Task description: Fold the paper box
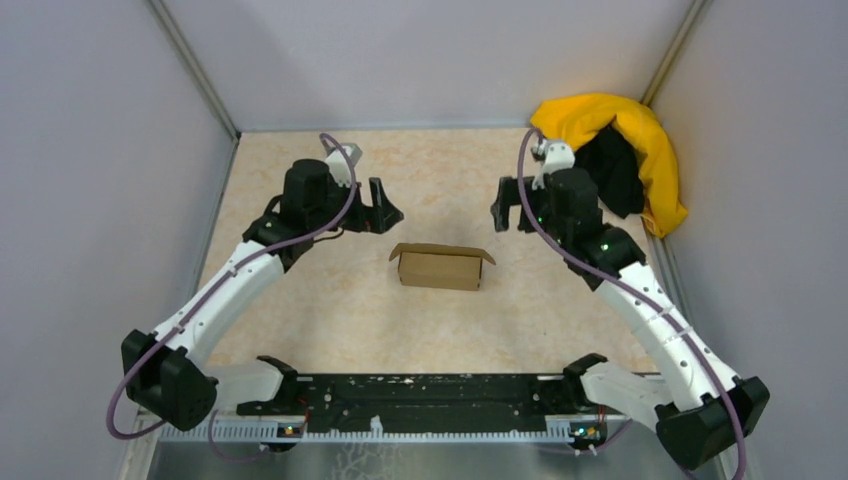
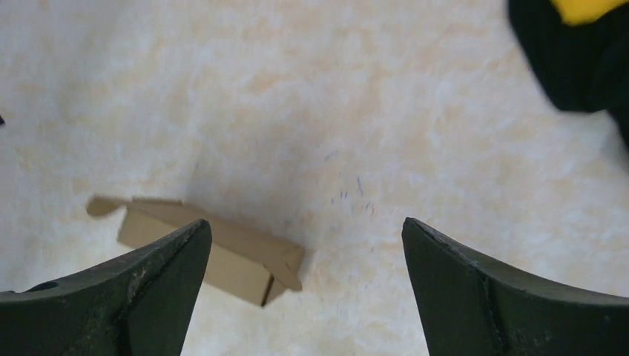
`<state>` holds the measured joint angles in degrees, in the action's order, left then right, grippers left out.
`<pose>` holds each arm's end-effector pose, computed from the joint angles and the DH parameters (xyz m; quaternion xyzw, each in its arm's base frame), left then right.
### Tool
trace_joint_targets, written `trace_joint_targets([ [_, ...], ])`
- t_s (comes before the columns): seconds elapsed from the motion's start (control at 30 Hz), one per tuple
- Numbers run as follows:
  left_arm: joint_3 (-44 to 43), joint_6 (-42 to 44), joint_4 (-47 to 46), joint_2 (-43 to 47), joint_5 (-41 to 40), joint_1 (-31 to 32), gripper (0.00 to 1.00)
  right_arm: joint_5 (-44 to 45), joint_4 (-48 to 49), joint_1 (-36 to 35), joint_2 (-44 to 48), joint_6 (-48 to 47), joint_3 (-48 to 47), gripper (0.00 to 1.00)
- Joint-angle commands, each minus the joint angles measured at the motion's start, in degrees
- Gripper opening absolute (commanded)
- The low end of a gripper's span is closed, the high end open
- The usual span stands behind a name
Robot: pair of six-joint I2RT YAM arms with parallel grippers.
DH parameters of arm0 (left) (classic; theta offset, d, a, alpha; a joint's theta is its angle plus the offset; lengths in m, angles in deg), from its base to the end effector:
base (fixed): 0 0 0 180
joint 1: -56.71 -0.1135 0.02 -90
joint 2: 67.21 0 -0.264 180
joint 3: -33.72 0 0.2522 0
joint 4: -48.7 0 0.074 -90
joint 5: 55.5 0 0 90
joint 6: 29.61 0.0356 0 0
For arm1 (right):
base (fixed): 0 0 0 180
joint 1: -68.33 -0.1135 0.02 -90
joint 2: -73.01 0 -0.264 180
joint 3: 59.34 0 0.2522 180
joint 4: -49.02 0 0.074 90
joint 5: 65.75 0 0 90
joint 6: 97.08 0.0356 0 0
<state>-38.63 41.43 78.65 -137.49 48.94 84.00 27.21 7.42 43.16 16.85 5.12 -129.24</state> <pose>0.2437 -0.1357 0.3204 0.1264 0.8429 -0.3000 0.4284 0.1952 0.0897 0.3415 -0.0835 0.8523 0.1443 0.4958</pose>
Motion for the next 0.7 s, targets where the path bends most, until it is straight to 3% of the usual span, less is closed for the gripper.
trace_joint_targets([
  [0.0, -7.93, 2.99, 5.94, -0.12, -2.99, 0.22, 0.99, 12.21, -3.60, -1.20, -5.38, 3.07, -15.85, 0.99],
  [0.1, -9.67, 3.49, 5.86, -0.88, -3.40, 0.07, 0.99, 6.63, -1.43, -1.03, -7.03, 4.71, -20.03, 0.99],
  [0.2, -12.02, 3.59, 7.17, -3.22, -2.14, -0.18, 0.99, -2.23, 7.12, -0.84, -4.97, -0.28, -16.70, 0.99],
  [0.3, -11.97, 2.17, 6.58, -4.46, 1.22, -0.14, 0.99, -4.68, 10.23, -0.76, -4.72, -1.48, -14.76, 0.99],
  [0.5, -4.02, -1.57, 0.33, 0.42, 4.38, -0.13, 0.99, -6.75, 1.14, -0.53, -11.79, -2.35, -19.19, 0.99],
  [0.67, 3.60, -0.72, -3.65, 7.58, 0.57, -0.15, 0.99, -3.64, 1.34, -0.29, -8.25, -1.27, -13.37, 0.99],
])
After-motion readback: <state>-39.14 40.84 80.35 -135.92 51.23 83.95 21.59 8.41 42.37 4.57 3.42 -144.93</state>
